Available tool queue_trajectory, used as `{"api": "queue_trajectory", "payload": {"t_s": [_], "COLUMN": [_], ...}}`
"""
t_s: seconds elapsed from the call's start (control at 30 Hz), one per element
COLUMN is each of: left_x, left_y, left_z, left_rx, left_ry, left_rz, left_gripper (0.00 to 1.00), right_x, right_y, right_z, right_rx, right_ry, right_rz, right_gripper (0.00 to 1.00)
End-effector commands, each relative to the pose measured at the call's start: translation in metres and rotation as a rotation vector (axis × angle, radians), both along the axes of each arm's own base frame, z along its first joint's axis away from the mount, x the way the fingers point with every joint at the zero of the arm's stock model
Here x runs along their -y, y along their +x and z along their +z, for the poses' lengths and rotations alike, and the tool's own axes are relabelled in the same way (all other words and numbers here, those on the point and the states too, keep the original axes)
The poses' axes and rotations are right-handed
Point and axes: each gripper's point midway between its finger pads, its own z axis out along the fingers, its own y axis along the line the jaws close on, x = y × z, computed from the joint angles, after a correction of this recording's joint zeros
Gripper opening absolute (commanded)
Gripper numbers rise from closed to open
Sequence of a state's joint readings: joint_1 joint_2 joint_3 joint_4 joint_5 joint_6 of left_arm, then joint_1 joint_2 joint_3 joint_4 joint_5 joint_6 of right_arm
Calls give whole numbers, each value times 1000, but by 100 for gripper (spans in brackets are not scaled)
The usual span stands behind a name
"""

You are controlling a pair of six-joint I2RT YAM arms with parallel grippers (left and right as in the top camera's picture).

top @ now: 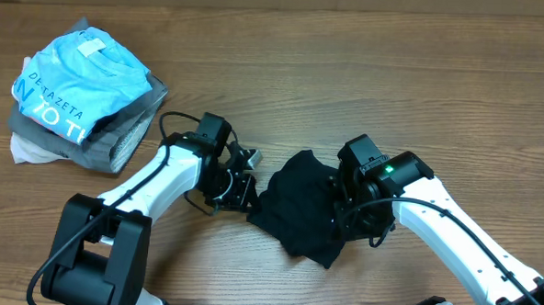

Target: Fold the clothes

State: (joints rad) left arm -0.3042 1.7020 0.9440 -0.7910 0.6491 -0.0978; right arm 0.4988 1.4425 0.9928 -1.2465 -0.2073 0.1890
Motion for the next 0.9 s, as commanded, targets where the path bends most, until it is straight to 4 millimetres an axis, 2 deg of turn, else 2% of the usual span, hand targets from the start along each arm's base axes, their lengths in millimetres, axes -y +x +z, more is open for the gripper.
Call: {"api": "queue_trajectory", "payload": {"t_s": [0.0, 0.13, 0.23, 0.4, 0.43, 0.47, 0.5, 0.63, 0.77, 0.87], "left_x": [-12, -12, -5, -1, -2, -2, -4, -12, -13, -13], "left_y": [0, 1, -1, -2, -1, -1, 0, 2, 3, 3], "left_z": [-7, -7, -1, 3, 3, 2, 0, -5, -6, -6], "left_rx": [5, 15, 23, 34, 36, 42, 54, 69, 76, 76], "left_ry": [50, 47, -5, -38, -36, -29, -18, 38, 43, 42], "left_rz": [3, -9, -45, -65, -66, -69, -80, -82, -85, -85], "left_gripper": [40, 60, 64, 68, 66, 55, 40, 4, 4, 4], "right_x": [3, 0, -1, 13, 16, 20, 23, 26, 13, 14], "right_y": [8, 24, 37, 55, 57, 60, 62, 63, 64, 69], "right_z": [6, 7, 8, 9, 9, 8, 6, -7, -18, -20], "right_rx": [44, 90, 113, 129, 131, 133, 137, 132, 114, 131], "right_ry": [-13, 22, 51, 56, 58, 57, 58, 65, 136, 133], "right_rz": [-31, -89, -169, -320, -335, -352, -366, -385, -380, -381], "right_gripper": [39, 46, 47, 48, 48, 48, 48, 42, 31, 12]}}
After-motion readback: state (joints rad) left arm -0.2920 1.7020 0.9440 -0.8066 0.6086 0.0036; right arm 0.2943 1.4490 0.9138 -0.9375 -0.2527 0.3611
